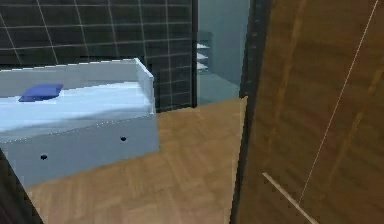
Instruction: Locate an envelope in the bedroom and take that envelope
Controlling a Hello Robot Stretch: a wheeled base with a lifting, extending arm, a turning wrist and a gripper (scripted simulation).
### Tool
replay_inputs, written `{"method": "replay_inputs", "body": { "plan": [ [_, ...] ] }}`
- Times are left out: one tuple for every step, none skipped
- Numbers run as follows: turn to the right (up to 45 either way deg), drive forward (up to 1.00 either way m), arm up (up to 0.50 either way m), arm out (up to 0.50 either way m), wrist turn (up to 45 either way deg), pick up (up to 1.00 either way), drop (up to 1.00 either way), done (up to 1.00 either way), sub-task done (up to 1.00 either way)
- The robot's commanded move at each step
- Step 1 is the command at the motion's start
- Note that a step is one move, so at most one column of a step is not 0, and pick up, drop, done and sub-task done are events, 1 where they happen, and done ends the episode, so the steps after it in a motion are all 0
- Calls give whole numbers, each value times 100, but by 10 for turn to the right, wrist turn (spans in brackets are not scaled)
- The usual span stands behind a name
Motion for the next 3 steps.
{"method": "replay_inputs", "body": {
  "plan": [
    [-60, 0, 0, 0, 0, 0, 0, 0, 0],
    [0, 5, 0, 0, 0, 0, 0, 0, 0],
    [60, 0, 0, 0, 0, 0, 0, 0, 0]
  ]
}}
